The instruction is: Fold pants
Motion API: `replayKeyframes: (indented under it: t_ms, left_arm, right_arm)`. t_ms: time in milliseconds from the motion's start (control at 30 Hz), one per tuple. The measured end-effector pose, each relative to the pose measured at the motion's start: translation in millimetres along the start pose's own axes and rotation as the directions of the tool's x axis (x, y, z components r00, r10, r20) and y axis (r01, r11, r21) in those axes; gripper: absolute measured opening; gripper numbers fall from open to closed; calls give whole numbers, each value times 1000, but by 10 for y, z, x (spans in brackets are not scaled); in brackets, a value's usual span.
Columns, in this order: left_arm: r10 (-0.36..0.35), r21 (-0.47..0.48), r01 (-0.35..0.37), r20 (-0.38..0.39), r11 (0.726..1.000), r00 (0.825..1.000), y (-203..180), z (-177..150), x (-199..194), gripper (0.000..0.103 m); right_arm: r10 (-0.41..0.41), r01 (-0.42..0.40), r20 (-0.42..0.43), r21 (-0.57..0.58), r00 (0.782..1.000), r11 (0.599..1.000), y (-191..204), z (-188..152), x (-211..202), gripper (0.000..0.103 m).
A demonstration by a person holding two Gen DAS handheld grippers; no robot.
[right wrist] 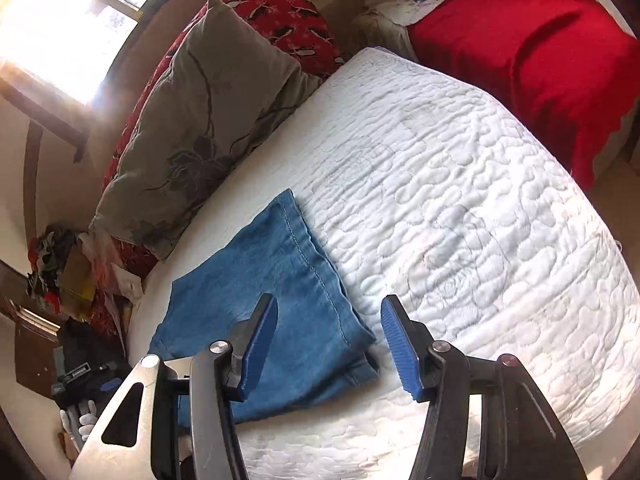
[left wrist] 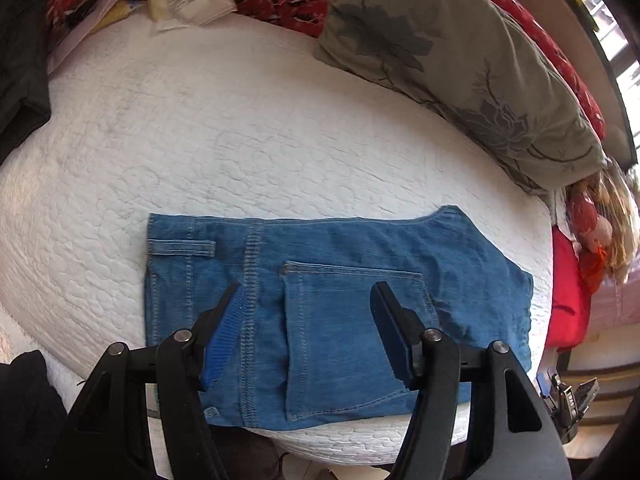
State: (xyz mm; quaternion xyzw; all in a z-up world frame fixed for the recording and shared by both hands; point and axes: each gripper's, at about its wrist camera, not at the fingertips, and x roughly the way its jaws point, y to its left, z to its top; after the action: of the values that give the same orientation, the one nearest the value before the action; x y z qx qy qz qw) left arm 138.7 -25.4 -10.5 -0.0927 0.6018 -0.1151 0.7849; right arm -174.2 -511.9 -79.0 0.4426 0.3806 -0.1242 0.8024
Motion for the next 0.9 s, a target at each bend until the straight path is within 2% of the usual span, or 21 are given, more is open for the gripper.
replayKeyframes:
  t_ms: [133, 267, 433, 533, 633, 700, 767, 833, 900]
  left_arm:
    - [-46, 157, 58, -78, 986, 996, -854, -16, 205, 63]
    - [-85, 244, 124, -162, 962, 983, -1655, 65, 458, 63]
    - [-115, 300, 201, -280, 932, 953, -2564, 177, 815, 63]
    - [-75, 386, 213, -343, 897, 936, -3097, 228, 1108, 63]
    - [2, 514, 228, -407, 827, 914, -3589, 214, 1456, 63]
    - [69, 606, 224, -422, 763, 904, -3867, 190, 1678, 63]
    - [134, 694, 237, -435, 680, 891, -4103, 141, 1886, 63]
    - [177, 741, 277, -470, 612, 865, -4268, 80, 2060, 63]
    - [197, 756, 331, -512, 565, 836, -4376, 22, 2189, 63]
  right_arm:
    - [89, -82, -41, 151, 995, 985, -257, -373, 160, 57]
    - [193, -183, -4, 304, 981, 935, -348, -454, 401, 57]
    - [287, -295, 75, 311, 955, 903, -267, -324, 576, 56]
    - [290, -296, 61, 266, 955, 917, -287, -339, 628, 42]
    - [294, -295, 30, 193, 955, 936, -353, -408, 639, 25]
    - [307, -306, 19, 151, 952, 940, -345, -422, 654, 24]
    - [308, -307, 11, 128, 951, 943, -326, -430, 668, 24]
    - [311, -311, 11, 110, 950, 944, -317, -441, 684, 24]
    - [318, -318, 15, 98, 948, 943, -312, -451, 690, 24]
